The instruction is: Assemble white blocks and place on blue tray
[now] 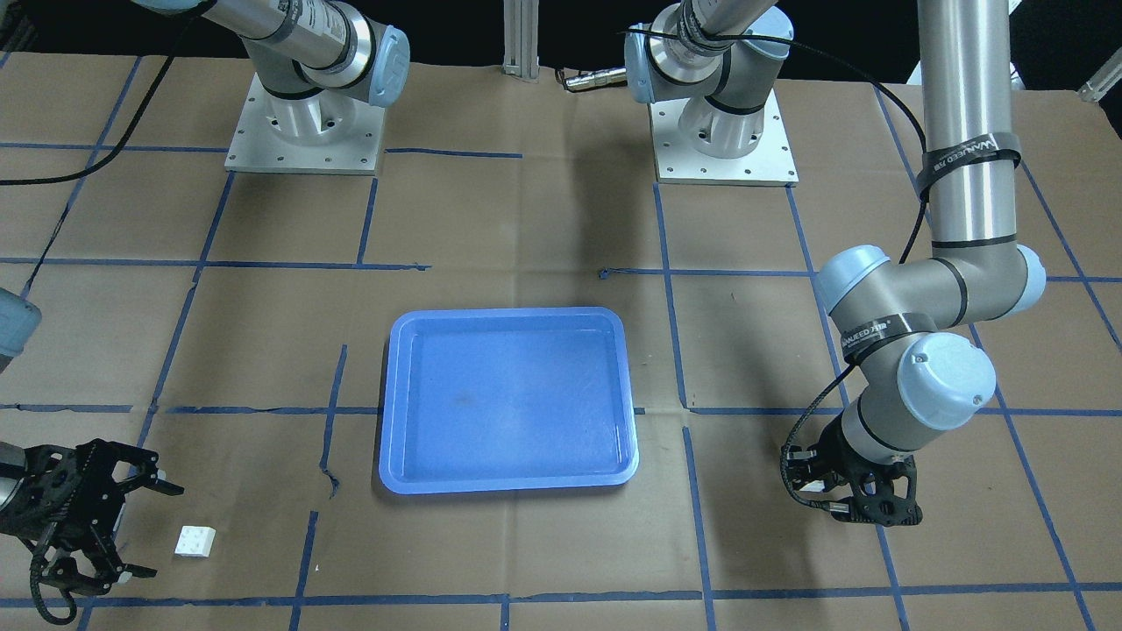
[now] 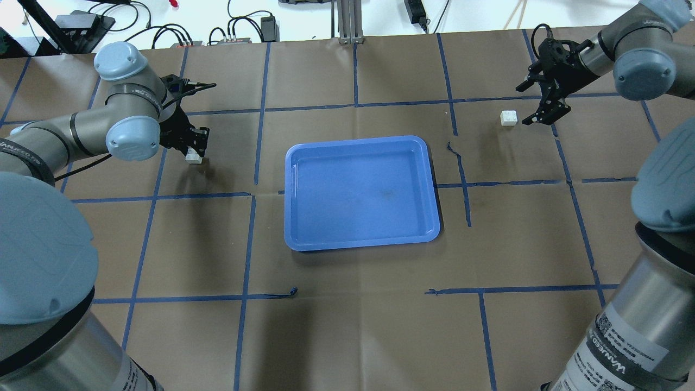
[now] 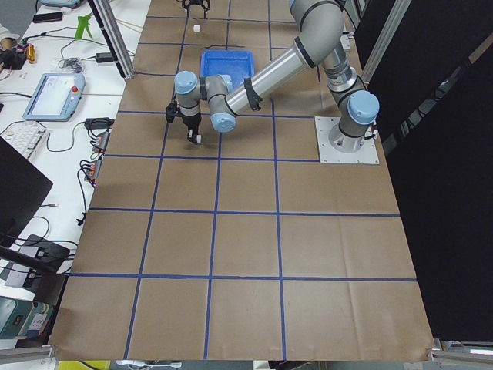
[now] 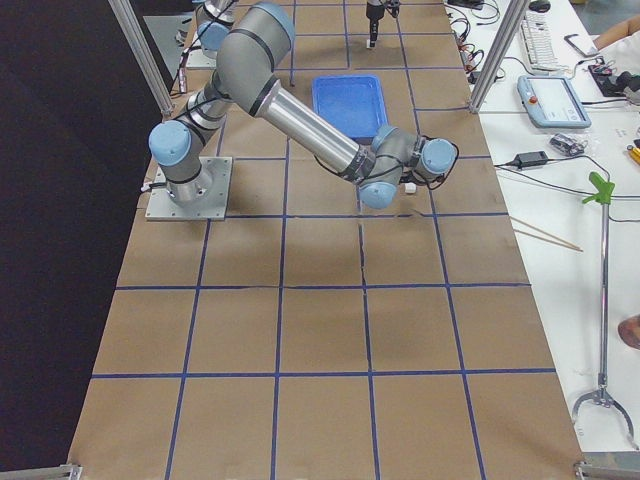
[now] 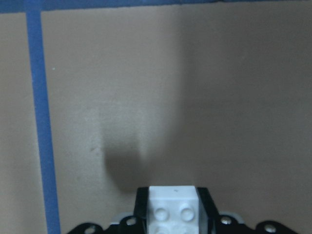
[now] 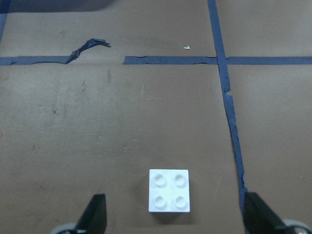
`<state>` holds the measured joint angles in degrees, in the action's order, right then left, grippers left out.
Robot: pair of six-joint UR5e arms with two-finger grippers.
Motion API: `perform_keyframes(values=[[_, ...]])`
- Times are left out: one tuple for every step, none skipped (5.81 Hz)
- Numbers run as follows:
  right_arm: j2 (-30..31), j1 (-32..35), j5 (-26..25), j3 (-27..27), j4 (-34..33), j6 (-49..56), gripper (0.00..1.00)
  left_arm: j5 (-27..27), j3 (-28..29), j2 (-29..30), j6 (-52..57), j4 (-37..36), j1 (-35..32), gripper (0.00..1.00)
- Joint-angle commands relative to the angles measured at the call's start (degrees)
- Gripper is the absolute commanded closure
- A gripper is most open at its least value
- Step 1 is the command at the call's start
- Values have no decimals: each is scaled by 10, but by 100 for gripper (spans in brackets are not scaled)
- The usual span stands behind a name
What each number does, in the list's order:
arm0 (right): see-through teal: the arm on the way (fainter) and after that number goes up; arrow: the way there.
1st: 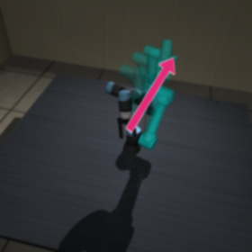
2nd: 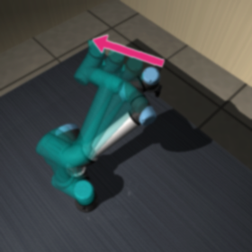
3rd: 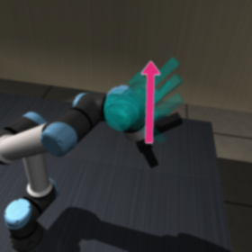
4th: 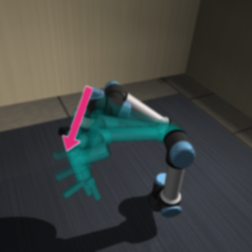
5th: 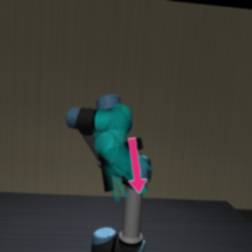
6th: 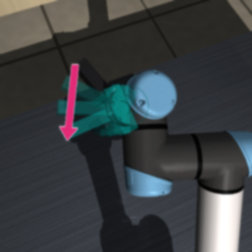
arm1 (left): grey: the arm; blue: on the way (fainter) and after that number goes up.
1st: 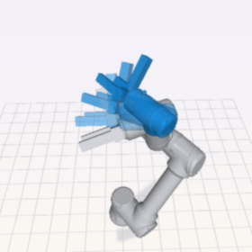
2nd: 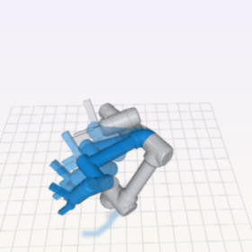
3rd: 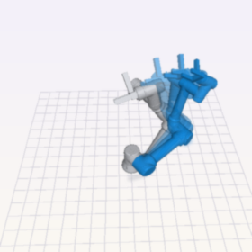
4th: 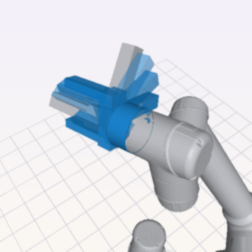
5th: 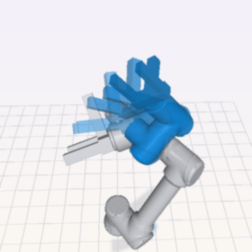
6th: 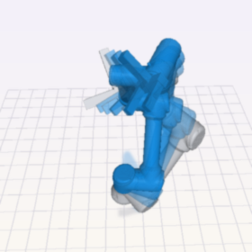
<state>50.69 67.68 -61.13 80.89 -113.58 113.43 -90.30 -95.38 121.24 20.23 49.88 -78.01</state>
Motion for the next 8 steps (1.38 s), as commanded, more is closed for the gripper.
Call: perform_keyframes(values=[[-19,-3,18,5,-10,11,0,48,1,-36,121,3,-63,85],[-28,-3,16,5,-11,12,0,51,3,-34,194,4,-125,85],[-31,-3,16,4,-11,12,0,51,1,-36,286,34,-186,86],[-31,-3,16,3,-11,11,13,46,5,-45,346,55,-239,86],[-31,-3,14,2,-11,12,37,47,4,-38,456,60,-267,86],[-31,-3,15,2,-13,22,56,47,1,-33,493,57,-311,86],[-31,-3,15,1,-13,27,64,46,-2,-29,495,54,-341,86],[-30,-3,15,0,-13,27,67,46,-6,-24,496,54,-341,86]])
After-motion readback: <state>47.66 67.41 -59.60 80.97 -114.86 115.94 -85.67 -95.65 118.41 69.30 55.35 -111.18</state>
